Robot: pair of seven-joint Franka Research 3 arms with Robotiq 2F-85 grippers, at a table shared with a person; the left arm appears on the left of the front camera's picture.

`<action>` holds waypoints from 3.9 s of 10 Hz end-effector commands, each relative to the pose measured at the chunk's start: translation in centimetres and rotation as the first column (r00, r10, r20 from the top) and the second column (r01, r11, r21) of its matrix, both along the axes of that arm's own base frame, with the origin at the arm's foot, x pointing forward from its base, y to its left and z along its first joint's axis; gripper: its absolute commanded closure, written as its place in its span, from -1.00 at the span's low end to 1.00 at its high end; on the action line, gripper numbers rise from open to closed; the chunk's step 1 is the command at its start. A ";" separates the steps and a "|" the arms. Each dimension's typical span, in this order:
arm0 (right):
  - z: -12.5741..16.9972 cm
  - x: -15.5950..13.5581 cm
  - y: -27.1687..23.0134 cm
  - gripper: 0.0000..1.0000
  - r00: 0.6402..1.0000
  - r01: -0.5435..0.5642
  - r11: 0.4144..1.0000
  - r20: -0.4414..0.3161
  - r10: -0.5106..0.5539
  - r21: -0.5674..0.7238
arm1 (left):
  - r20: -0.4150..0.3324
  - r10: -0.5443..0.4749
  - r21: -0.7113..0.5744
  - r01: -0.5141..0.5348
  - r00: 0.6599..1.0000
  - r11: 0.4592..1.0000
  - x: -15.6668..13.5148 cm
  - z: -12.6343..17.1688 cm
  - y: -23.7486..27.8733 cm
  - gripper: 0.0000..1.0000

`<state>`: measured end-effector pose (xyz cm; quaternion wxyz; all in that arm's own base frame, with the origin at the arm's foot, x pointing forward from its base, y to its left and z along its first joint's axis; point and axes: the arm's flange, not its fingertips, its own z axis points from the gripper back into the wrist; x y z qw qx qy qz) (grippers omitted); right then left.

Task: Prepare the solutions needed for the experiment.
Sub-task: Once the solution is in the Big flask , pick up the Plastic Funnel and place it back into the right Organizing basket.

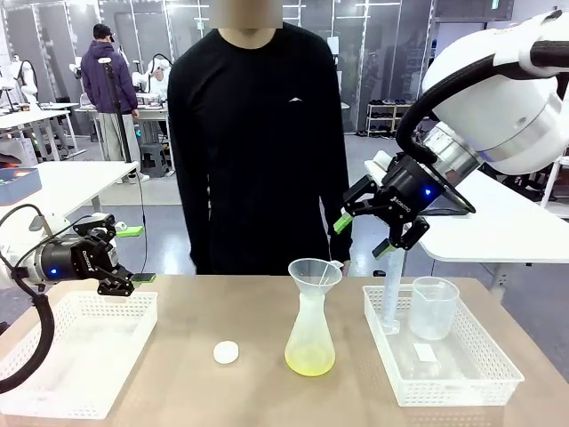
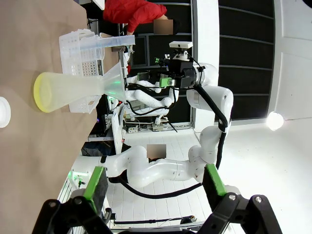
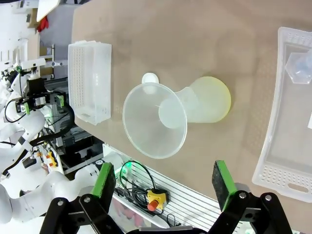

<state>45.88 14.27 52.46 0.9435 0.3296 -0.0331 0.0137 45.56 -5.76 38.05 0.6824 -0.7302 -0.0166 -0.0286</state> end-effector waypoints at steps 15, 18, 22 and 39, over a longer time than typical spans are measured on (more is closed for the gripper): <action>-7.8 2.2 4.1 -0.69 0.982 0.059 0.998 -0.178 -0.060 -0.011 | 0.003 -0.006 -0.002 0.006 1.000 1.000 0.0 0.2 0.1 -1.00; -7.8 1.9 4.2 -0.24 0.978 0.073 0.997 -0.198 -0.073 -0.005 | 0.003 -0.006 -0.002 0.006 1.000 1.000 0.0 0.2 0.1 -1.00; -7.7 1.8 4.5 0.50 0.973 0.064 0.997 -0.220 -0.069 -0.030 | 0.003 -0.006 -0.002 0.006 1.000 1.000 0.0 0.2 0.1 -1.00; -1.4 -1.9 2.7 1.00 0.987 0.126 0.992 -0.098 -0.129 -0.031 | 0.003 -0.006 -0.002 0.006 1.000 1.000 0.0 0.2 0.1 -1.00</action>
